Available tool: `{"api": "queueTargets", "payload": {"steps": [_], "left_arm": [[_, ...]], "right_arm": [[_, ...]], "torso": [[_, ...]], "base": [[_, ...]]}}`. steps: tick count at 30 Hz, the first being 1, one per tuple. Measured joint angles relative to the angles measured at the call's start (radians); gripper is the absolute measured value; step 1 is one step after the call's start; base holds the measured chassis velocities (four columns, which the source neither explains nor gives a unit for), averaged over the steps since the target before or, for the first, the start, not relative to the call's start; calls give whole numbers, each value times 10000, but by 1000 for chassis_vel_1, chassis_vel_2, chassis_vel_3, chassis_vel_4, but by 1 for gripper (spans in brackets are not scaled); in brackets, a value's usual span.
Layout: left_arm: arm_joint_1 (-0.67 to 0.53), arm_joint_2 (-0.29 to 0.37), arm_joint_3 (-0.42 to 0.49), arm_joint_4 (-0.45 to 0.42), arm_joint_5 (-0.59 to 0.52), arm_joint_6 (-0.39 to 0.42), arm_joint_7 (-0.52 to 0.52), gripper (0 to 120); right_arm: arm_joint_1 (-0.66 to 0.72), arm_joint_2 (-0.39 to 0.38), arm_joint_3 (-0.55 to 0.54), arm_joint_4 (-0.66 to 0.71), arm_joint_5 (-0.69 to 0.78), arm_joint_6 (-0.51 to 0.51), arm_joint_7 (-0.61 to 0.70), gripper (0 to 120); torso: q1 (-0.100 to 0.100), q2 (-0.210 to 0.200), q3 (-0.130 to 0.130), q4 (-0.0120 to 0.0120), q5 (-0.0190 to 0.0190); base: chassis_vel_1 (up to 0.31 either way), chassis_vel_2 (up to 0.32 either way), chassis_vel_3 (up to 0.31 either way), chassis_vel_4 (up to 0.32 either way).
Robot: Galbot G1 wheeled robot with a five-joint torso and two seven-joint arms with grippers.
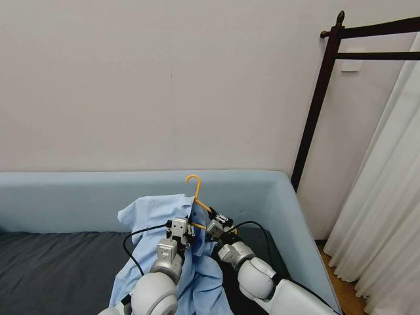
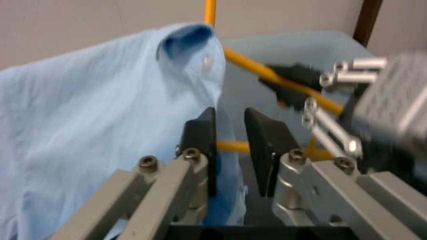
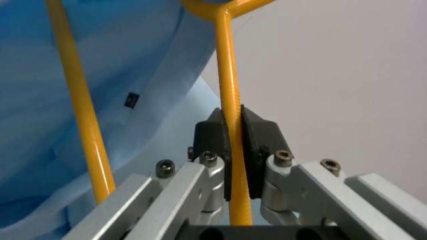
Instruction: Pick up the clothes from the sofa and hang them on the clothes hanger.
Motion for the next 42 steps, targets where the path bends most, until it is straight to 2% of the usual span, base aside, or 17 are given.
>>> {"api": "queueTargets", "payload": {"steps": [4, 6, 9, 10, 12, 14, 17, 18, 19, 22, 27, 28, 30, 32, 33, 36, 42], "left_arm": [[1238, 786, -845, -757, 173, -97, 847, 39], [2091, 1545, -1446, -1224, 277, -691, 1684, 49], [2661, 2841, -2232, -1487, 152, -2216, 2978, 61], [2661, 2841, -2232, -1487, 152, -2216, 2978, 61], [2235, 3926, -2662, -1294, -800, -3451, 4306, 71], [2022, 4178, -2725, -1157, -1155, -3680, 4632, 76], [930, 5071, -2775, -394, -2715, -4320, 6070, 88], [930, 5071, -2775, -394, -2715, -4320, 6070, 88], [352, 5349, -2596, 117, -3259, -4670, 6977, 94], [-1252, 5705, -1749, 1372, -4045, -5140, 9018, 100], [-3601, 5826, -236, 2774, -4893, -5013, 10529, 100], [-3601, 5826, -236, 2774, -4893, -5013, 10529, 100], [-4758, 5732, 789, 3512, -5345, -4840, 11296, 100], [-5894, 5471, 1819, 4394, -5588, -4644, 12532, 100], [-5894, 5471, 1819, 4394, -5588, -4644, 12532, 100], [-7313, 4936, 3030, 5680, -5558, -4308, 14081, 98], [-8836, 3994, 4538, 7226, -4958, -4096, 14947, 98]], "right_arm": [[-33, -44, 246, -185, -180, 250, 30, 4], [-113, -156, 427, -229, -330, 447, 13, 4], [-440, -389, 840, -150, -633, 750, -2, 4], [-440, -389, 840, -150, -633, 750, -2, 4], [-743, -538, 1149, -13, -981, 1026, -2, 4], [-815, -570, 1212, 11, -1125, 1145, -1, 4], [-841, -599, 1245, -18, -1697, 1656, -24, 4], [-841, -599, 1245, -18, -1697, 1656, -24, 4], [-774, -601, 1186, -35, -1927, 1839, -34, 4], [-707, -622, 1152, -13, -2368, 2144, -74, 4], [-781, -674, 1393, 86, -2626, 2435, -113, 4], [-781, -674, 1393, 86, -2626, 2435, -113, 4], [-827, -693, 1495, 108, -2670, 2531, -119, 4], [-850, -723, 1562, 138, -2732, 2614, -131, 4], [-850, -723, 1562, 138, -2732, 2614, -131, 4], [-855, -773, 1620, 208, -2840, 2715, -162, 4], [-955, -944, 1638, 368, -3069, 2933, -221, 4]], "torso": [[-1, 1, -1, 4, -1], [-2, 1, -1, 11, -2], [-2, 1, -2, 9, -1], [-2, 1, -2, 9, -1], [-2, 1, -2, -2, 0], [-2, 2, -2, -3, 2], [-1, 1, -1, -2, 1], [-1, 1, -1, -2, 1], [-1, 1, -1, 5, 2], [-1, 0, -1, 9, -4], [-1, 1, 0, 4, 0], [-1, 1, 0, 4, 0], [-1, 1, 0, 4, 0], [-1, 0, 1, 6, 0], [-1, 0, 1, 6, 0], [0, 1, 0, 4, 2], [1, 0, 1, 3, 1]], "base": [[0, 0, 0, 0], [0, 0, 0, 0], [0, 0, 0, 0], [0, 0, 0, 0], [0, 0, 0, 0], [0, 0, 0, 0], [0, 0, 0, 0], [0, 0, 0, 0], [0, 0, 0, 0], [0, 0, 0, 0], [0, 0, 0, 0], [0, 0, 0, 0], [0, 0, 0, 0], [0, 0, 0, 0], [0, 0, 0, 0], [0, 0, 0, 0], [0, 0, 0, 0]]}}
